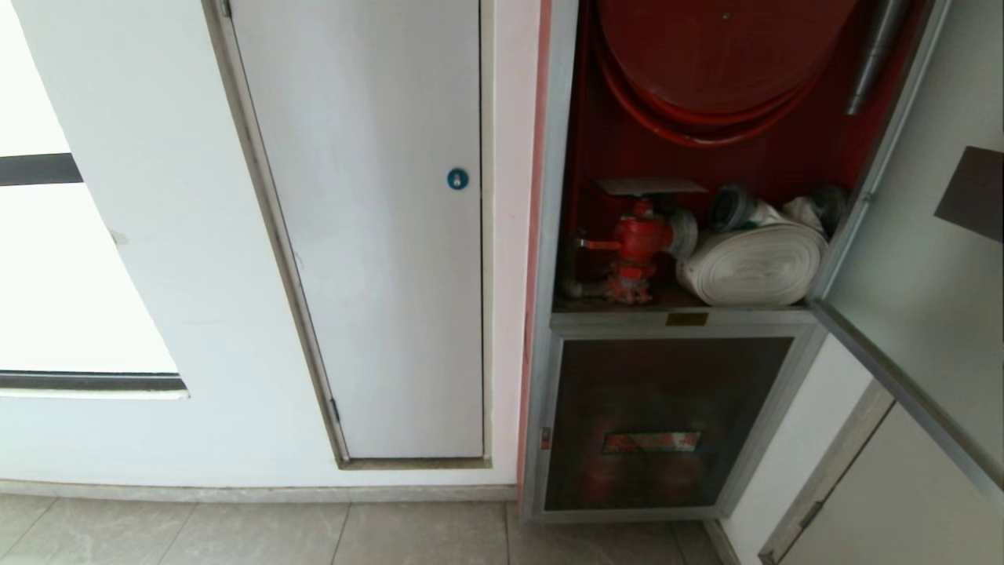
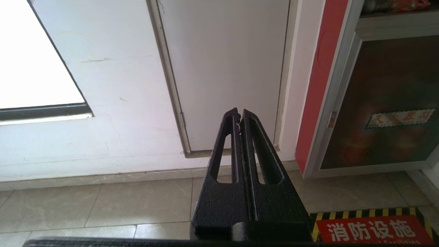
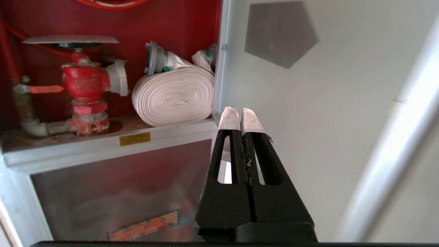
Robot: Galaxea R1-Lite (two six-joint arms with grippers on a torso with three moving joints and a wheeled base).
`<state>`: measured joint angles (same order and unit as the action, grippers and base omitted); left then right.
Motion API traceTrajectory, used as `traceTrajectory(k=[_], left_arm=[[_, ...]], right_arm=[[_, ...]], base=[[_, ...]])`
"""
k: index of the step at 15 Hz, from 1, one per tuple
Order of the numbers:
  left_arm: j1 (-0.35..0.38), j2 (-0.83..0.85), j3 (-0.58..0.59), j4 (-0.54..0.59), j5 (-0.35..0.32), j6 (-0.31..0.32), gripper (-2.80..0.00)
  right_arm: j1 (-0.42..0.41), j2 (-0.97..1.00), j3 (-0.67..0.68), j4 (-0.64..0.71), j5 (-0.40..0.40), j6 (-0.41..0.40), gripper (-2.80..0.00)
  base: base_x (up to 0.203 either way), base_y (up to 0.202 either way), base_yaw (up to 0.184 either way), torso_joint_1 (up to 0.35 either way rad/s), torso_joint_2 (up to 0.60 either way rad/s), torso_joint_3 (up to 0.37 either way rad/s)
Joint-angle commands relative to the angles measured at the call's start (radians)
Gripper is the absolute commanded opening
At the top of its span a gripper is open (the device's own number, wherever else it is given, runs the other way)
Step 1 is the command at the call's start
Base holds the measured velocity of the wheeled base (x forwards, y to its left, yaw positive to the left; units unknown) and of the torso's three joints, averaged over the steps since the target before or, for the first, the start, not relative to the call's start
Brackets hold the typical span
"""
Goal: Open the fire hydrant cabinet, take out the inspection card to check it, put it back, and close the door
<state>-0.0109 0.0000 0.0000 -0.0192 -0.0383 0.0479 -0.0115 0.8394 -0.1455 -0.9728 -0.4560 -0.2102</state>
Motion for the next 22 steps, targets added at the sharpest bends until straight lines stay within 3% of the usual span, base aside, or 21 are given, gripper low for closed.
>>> traceTrajectory(k=[1,5,7,9,14,19,22], left_arm=[[0.0,0.0,0.012,-0.001,0.0,0.001,-2.8],[0.0,0.0,0.012,-0.001,0.0,0.0,-2.8],[0.0,0.0,0.012,-0.001,0.0,0.0,-2.8],[0.0,0.0,0.012,-0.001,0.0,0.0,-2.8],[0.0,0.0,0.012,-0.001,0.0,0.0,-2.8],[0.0,0.0,0.012,-0.001,0.0,0.0,-2.8],[0.0,0.0,0.012,-0.001,0.0,0.0,-2.8]], right_arm=[[0.0,-0.302,-0.018,0.238,0.012,-0.009,-2.8],[0.0,-0.594,-0.047,0.661,0.077,-0.015,-2.8],[0.002,-0.692,-0.026,0.781,0.17,0.013,-2.8],[0.008,-0.762,0.027,0.828,0.333,0.103,-2.8],[0.01,-0.837,0.148,0.919,0.436,0.157,-2.8],[0.01,-0.838,0.147,0.967,0.452,0.239,-2.8],[0.01,-0.838,0.149,0.96,0.45,0.247,-2.8]], base=[[0.0,0.0,0.0,0.0,0.0,0.0],[0.0,0.0,0.0,0.0,0.0,0.0],[0.0,0.0,0.0,0.0,0.0,0.0],[0.0,0.0,0.0,0.0,0.0,0.0],[0.0,0.0,0.0,0.0,0.0,0.0],[0.0,0.0,0.0,0.0,0.0,0.0],[0.0,0.0,0.0,0.0,0.0,0.0]])
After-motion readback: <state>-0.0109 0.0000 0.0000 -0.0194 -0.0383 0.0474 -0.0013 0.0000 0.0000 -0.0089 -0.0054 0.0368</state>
